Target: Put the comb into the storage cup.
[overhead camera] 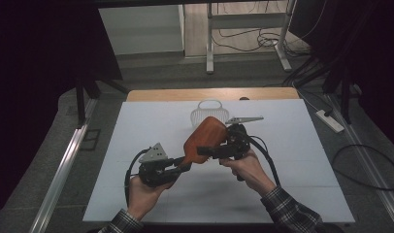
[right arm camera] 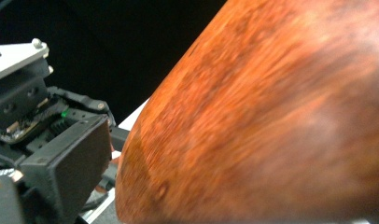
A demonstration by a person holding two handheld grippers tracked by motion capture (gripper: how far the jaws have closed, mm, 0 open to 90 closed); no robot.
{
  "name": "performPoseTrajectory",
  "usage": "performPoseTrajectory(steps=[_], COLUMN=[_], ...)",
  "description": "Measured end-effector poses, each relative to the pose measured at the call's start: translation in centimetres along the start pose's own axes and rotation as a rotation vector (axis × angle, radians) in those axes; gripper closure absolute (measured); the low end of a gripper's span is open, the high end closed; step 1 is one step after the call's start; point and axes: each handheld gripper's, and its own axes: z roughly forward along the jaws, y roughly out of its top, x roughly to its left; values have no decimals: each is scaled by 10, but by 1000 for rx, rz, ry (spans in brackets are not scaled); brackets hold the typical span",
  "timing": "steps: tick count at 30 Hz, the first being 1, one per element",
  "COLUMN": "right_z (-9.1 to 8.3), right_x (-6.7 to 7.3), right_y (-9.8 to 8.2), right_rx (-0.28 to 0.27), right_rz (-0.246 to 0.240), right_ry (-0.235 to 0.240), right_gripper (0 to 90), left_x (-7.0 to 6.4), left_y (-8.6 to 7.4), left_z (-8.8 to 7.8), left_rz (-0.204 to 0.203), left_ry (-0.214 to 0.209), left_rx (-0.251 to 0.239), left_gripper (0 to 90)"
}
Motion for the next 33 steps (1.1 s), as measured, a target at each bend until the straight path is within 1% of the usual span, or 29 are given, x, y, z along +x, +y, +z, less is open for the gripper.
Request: performPoseTrajectory(steps=[2,5,9,10,11,13,15,16,19,21,25,30,33], right_z=[0,0,-1,-1,-1,-2,-3,-3,-3,-3,-3,-4,-4], right_x=[-2,-4,-4,-4,-4,-8,-13,-15,-19,-19,-17,-15,-14], right_y=[0,1,1,1,1,0,-1,-2,-4,-5,-5,-6,-6], right_rx=[-12,-19,-39,-38,-40,-47,-55,-57,-51,-46,-45,-34,-33], right_rz=[21,36,51,59,66,103,161,179,216,235,253,253,252], right_ry=[5,19,42,47,51,78,119,135,157,159,158,159,149], right_gripper=[47,102,230,261,273,325,383,397,443,461,501,530,537], left_x=[-1,-1,-3,-3,-2,-2,-2,-3,-2,-1,-1,1,1], left_y=[0,0,0,0,0,0,-1,-1,-2,-2,-2,-3,-3], left_z=[1,2,4,5,5,7,8,9,12,14,15,18,18], left_rz=[-2,-2,-1,-2,-4,-2,0,2,8,5,13,8,10], left_ry=[1,-1,-5,-4,-7,-10,-7,-4,1,-3,-6,-19,-19], left_rx=[-6,-9,-5,-5,-7,0,5,12,26,31,43,59,62], left_gripper=[712,712,711,712,712,712,712,713,713,713,714,710,705])
